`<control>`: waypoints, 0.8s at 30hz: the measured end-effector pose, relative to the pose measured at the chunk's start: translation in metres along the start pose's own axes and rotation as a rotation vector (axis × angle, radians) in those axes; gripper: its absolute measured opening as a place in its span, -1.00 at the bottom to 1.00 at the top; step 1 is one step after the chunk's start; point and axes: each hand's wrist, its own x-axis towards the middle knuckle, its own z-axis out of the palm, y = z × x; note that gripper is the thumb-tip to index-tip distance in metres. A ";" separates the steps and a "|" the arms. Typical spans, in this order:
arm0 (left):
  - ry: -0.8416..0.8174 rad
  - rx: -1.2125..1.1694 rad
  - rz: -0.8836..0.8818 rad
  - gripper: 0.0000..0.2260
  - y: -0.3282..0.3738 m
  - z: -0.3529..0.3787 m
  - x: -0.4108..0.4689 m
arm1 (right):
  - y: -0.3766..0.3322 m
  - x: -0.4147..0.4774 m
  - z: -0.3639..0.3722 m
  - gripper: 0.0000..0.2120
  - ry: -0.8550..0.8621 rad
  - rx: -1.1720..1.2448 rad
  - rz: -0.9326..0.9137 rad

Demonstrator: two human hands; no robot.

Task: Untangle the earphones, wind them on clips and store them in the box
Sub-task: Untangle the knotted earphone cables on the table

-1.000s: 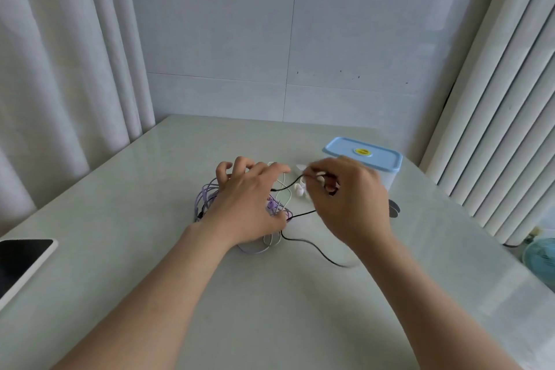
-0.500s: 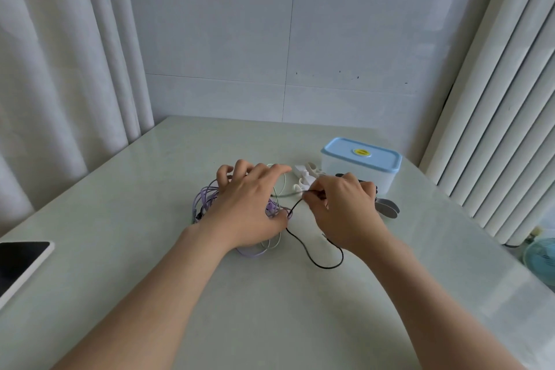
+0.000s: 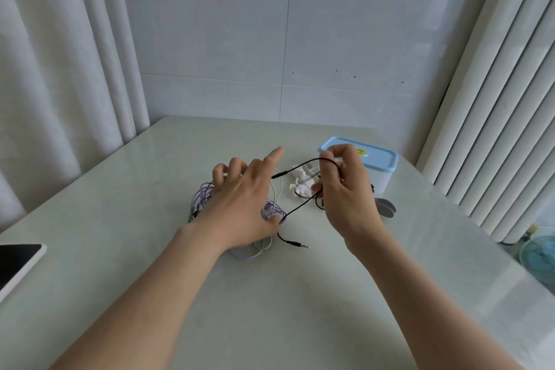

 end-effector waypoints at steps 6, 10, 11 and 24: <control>0.047 0.034 -0.034 -0.03 0.000 -0.001 0.002 | 0.003 -0.001 0.000 -0.92 0.159 -0.257 -0.486; 0.055 0.025 -0.028 -0.03 0.004 -0.004 0.001 | 0.004 0.000 -0.004 -0.74 0.315 -0.585 -0.596; 0.050 0.026 -0.028 -0.07 0.003 -0.003 0.001 | 0.004 0.001 -0.006 -0.66 0.329 -0.658 -0.560; 0.219 -0.106 0.043 -0.92 -0.007 0.010 0.006 | 0.017 -0.007 -0.013 -0.33 -0.109 -1.259 -0.005</control>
